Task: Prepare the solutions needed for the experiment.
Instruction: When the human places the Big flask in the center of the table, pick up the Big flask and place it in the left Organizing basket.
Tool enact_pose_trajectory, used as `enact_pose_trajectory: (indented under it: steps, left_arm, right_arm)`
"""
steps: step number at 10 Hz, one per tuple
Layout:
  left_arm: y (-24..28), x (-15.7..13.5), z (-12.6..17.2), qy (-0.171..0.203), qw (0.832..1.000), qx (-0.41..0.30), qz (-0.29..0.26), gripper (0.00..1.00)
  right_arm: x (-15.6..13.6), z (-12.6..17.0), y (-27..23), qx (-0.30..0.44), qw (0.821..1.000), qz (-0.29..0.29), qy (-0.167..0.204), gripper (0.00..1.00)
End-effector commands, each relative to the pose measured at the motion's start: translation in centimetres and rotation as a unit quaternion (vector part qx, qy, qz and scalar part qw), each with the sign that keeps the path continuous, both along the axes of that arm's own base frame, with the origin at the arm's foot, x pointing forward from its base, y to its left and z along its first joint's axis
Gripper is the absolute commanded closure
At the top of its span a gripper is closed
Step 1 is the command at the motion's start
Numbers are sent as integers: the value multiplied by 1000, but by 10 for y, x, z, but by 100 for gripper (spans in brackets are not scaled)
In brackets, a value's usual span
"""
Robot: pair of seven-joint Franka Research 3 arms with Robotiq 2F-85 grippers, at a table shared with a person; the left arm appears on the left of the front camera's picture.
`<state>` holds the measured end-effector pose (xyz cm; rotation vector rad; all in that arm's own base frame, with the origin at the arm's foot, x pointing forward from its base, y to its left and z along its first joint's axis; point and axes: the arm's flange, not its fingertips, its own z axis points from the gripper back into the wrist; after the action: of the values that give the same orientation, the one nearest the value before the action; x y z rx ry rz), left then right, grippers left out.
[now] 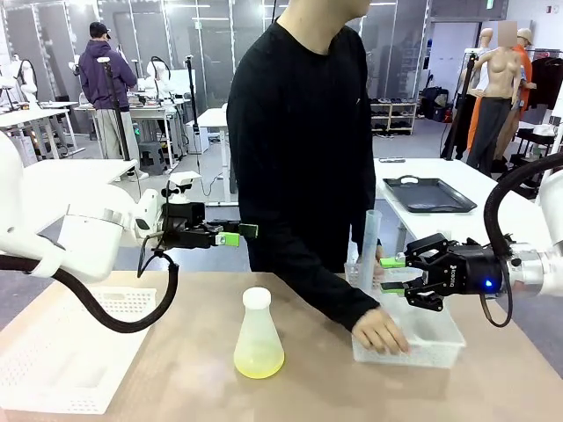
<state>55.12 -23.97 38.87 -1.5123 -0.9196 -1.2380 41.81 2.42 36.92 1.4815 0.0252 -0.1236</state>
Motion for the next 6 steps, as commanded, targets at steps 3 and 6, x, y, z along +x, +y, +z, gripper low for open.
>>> enact_pose_trajectory:
  steps: [3,6]
  left_arm:
    - [-18,13,-27,-76,997,-3,-1,0]
    - [-25,25,-42,-133,990,21,-27,0]
  right_arm:
    - [-1,1,0,-7,1000,-1,-3,53]
    - [-1,1,0,-7,1000,-1,-3,53]
